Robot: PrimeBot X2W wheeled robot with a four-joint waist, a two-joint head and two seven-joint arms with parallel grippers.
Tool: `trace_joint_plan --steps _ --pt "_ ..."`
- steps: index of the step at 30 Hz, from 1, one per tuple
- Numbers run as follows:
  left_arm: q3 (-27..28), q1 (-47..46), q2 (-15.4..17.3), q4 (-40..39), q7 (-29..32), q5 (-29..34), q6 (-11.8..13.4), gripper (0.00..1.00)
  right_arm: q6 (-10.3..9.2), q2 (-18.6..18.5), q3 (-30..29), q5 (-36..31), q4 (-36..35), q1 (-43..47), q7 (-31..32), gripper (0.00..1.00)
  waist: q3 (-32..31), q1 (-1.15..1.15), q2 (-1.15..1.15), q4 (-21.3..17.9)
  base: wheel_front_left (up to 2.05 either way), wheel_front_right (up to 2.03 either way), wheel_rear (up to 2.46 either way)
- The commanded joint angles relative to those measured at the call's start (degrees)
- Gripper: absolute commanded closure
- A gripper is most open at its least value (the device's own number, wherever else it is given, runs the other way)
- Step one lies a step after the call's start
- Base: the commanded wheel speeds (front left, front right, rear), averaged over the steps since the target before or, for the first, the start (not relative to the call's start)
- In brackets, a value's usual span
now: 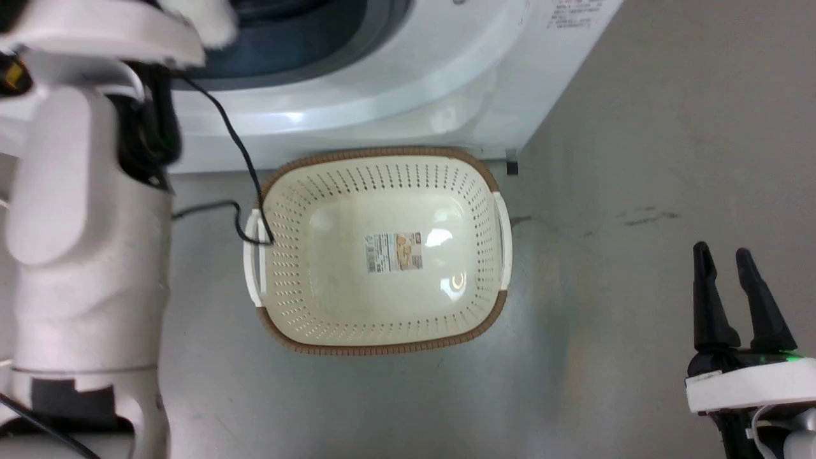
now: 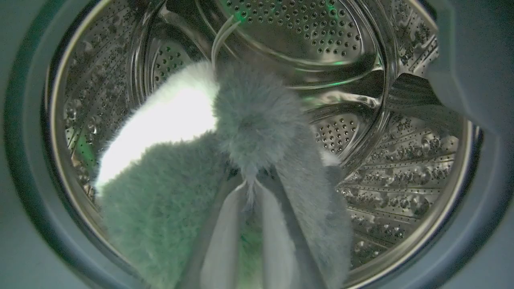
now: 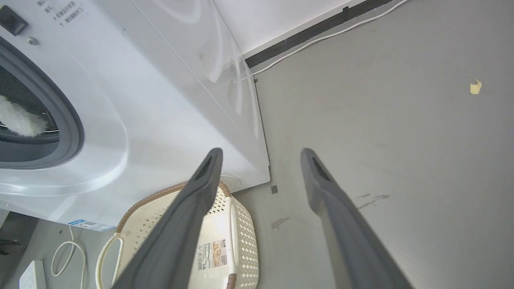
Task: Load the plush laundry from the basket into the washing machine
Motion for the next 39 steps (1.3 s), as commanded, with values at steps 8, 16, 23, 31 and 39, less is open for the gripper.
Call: trace_joint_plan --steps 8,16,23,31,39 --pt "2.3 -9.0 3.0 0.5 -0.3 3.3 0.6 1.00 -0.04 0.1 -0.5 -0.5 -2.4 -1.7 0.4 0.00 6.8 -0.01 0.00 -2.3 0.00 0.00 0.00" --pt "3.4 -15.0 4.2 2.0 -0.3 4.4 0.8 1.00 -0.04 0.1 -0.7 -0.4 -3.5 -2.3 0.1 0.00 11.8 -0.01 0.00 -3.2 0.00 0.00 0.00" --pt "3.5 -20.1 4.6 5.2 -0.3 4.4 0.6 1.00 -0.04 0.0 -1.4 -0.6 -5.7 -2.0 0.3 0.00 15.4 -0.01 0.00 -3.8 0.00 0.00 0.00" --pt "3.1 -24.8 4.8 9.6 0.5 3.8 -0.1 1.00 -0.04 -0.1 -2.0 -0.4 -7.7 -1.5 0.5 0.00 18.1 -0.01 0.00 -3.7 0.00 0.00 0.00" --pt "1.7 -28.0 4.4 16.1 3.4 3.1 -1.4 0.49 -0.04 -0.3 -3.0 -0.5 -9.6 -1.0 1.2 0.00 19.4 -0.01 0.00 -3.1 0.00 0.00 0.00"
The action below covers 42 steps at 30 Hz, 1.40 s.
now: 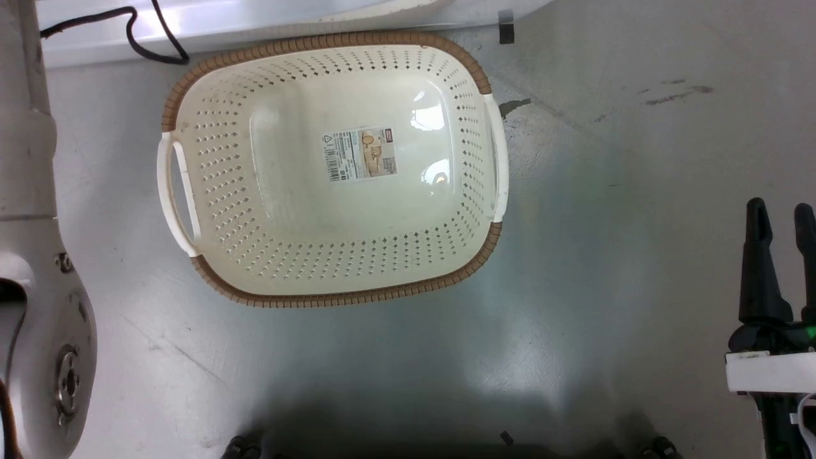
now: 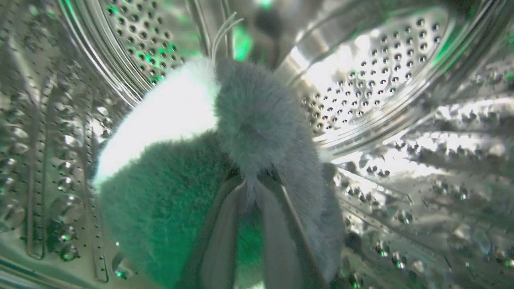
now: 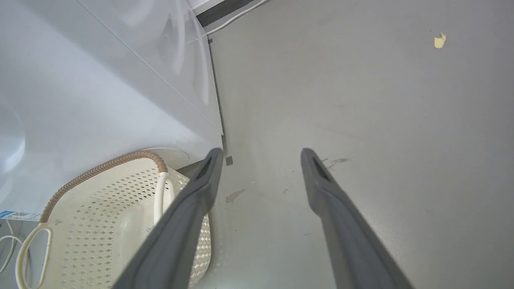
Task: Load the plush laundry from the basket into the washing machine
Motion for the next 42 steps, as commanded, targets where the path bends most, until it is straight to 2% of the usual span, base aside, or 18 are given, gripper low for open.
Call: trace_joint_plan --steps 1,13,25,35,42 --pt "-0.3 -1.5 0.1 0.3 0.1 0.1 -0.4 0.00 -0.04 -0.2 -0.3 -0.1 -0.3 0.4 0.2 0.00 0.1 0.00 0.00 0.1 0.00 0.00 0.00" --pt "-4.2 -2.2 -0.2 7.4 1.4 1.0 -4.2 0.00 -0.04 -0.1 -0.3 -0.4 -0.2 -0.2 0.7 0.00 -2.1 0.00 0.00 1.6 0.00 0.00 0.00" --pt "-6.9 5.5 -3.4 12.2 -1.0 0.5 -6.4 0.00 -0.04 -0.4 1.6 -1.0 1.8 -1.3 1.4 0.00 -10.6 0.00 0.00 4.5 0.00 0.00 0.00" --pt "-7.8 17.6 -6.9 11.3 -3.5 -0.4 -6.4 0.00 -0.04 0.0 3.0 -1.0 5.2 -0.1 2.0 0.00 -20.6 0.00 0.00 6.3 0.00 0.00 0.00" --pt "-8.7 26.7 -7.6 8.1 -4.0 0.4 -5.5 0.00 -0.04 0.2 4.2 -0.9 8.0 1.1 1.6 0.00 -27.9 0.00 0.00 6.5 0.00 0.00 0.00"
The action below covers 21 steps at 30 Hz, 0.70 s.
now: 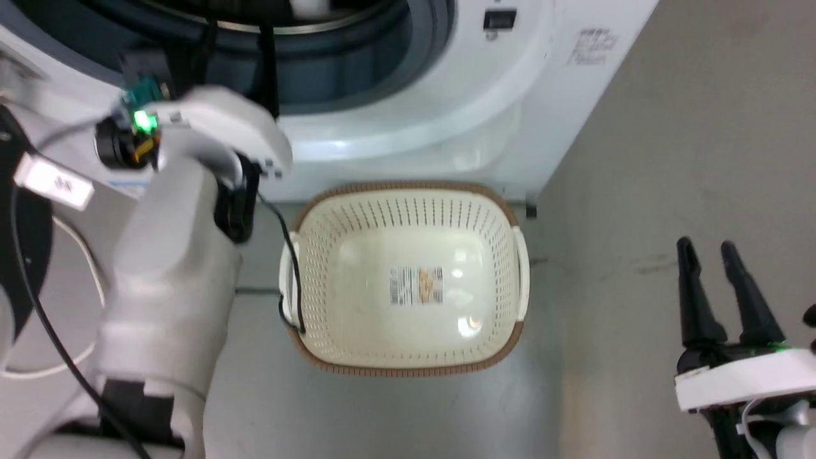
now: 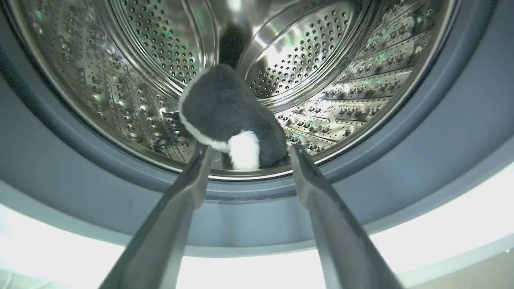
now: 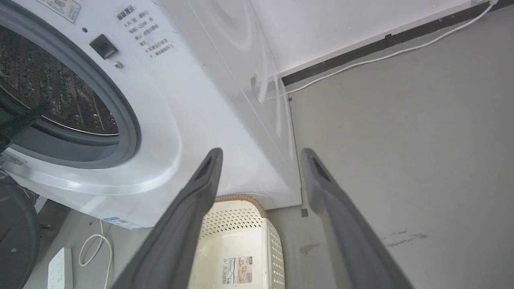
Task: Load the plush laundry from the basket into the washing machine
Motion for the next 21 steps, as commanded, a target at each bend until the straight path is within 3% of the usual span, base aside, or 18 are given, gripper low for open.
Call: trace_joint_plan --steps 1,8,21 --pt "-0.2 2.2 0.0 -0.9 -0.6 0.4 0.4 0.00 -0.04 0.2 0.2 0.0 0.6 0.9 -0.5 0.00 -3.8 0.01 0.00 0.2 0.00 0.00 0.00" --pt "-0.5 12.5 0.5 -5.8 -0.7 0.9 1.3 0.00 -0.04 0.2 1.4 -0.3 4.1 2.7 -2.1 0.00 -10.8 0.01 0.00 -0.1 0.00 0.00 0.00" --pt "-1.5 28.2 2.2 -15.6 0.0 1.2 3.2 0.00 -0.04 0.2 2.8 -10.2 7.1 6.8 -3.5 0.00 -21.1 0.01 0.00 0.7 0.00 0.00 0.00"
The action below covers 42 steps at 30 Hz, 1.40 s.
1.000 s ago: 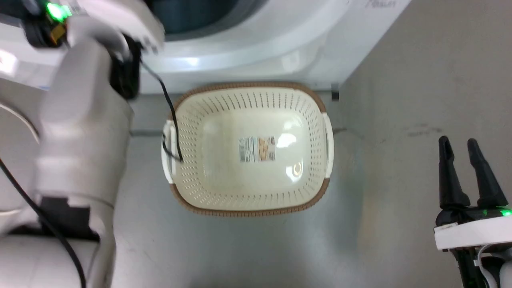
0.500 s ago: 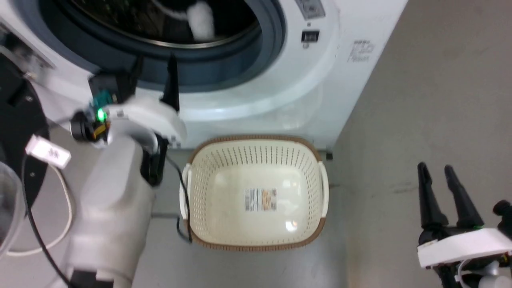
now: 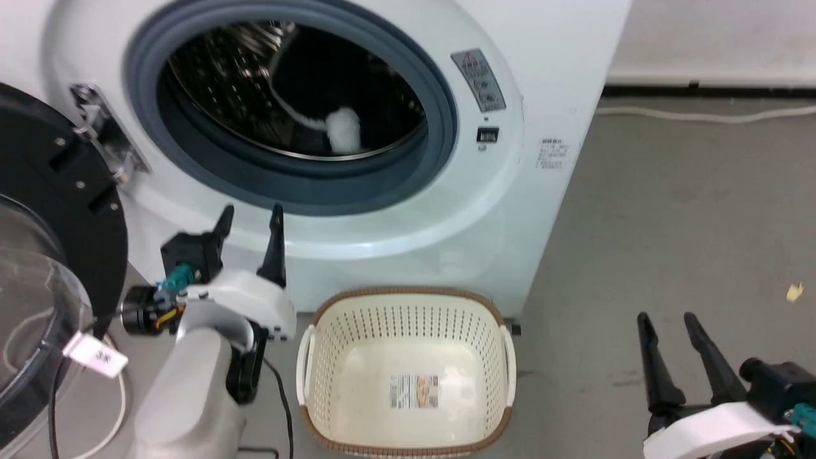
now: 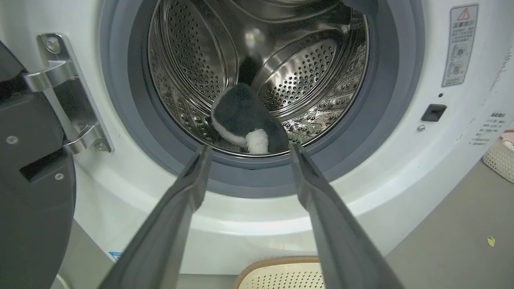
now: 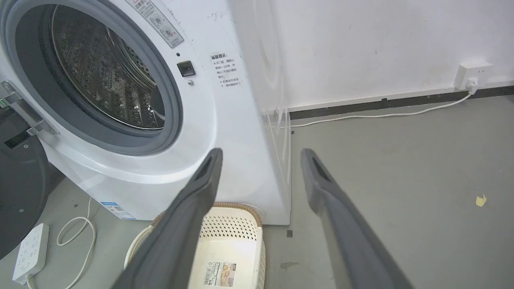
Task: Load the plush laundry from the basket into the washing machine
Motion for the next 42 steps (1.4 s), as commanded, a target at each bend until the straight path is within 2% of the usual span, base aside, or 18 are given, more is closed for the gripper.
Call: trace_joint_plan --steps 1,13,25,42 --pt "0.0 2.1 0.3 -1.1 0.3 -0.1 0.5 0.00 -0.04 0.1 0.2 -1.3 0.4 1.0 -0.5 0.00 -2.3 0.01 0.00 0.3 0.00 0.00 0.00" --pt "0.2 13.7 1.8 -11.1 2.1 -1.4 2.7 0.00 -0.04 0.1 0.0 -4.0 2.6 4.3 -1.3 0.00 -8.4 0.01 0.00 -0.3 0.00 0.00 0.00" --pt "0.3 22.0 3.2 -20.3 2.8 -2.0 4.4 0.00 -0.04 0.1 0.2 -4.6 2.7 6.2 -2.5 0.00 -9.1 0.01 0.00 -0.7 0.00 0.00 0.00" --pt "-0.6 30.1 2.5 -27.7 2.2 -2.1 7.1 0.00 -0.04 0.1 1.3 -4.0 2.7 7.2 -2.6 0.00 -8.5 0.01 0.00 -0.6 0.00 0.00 0.00"
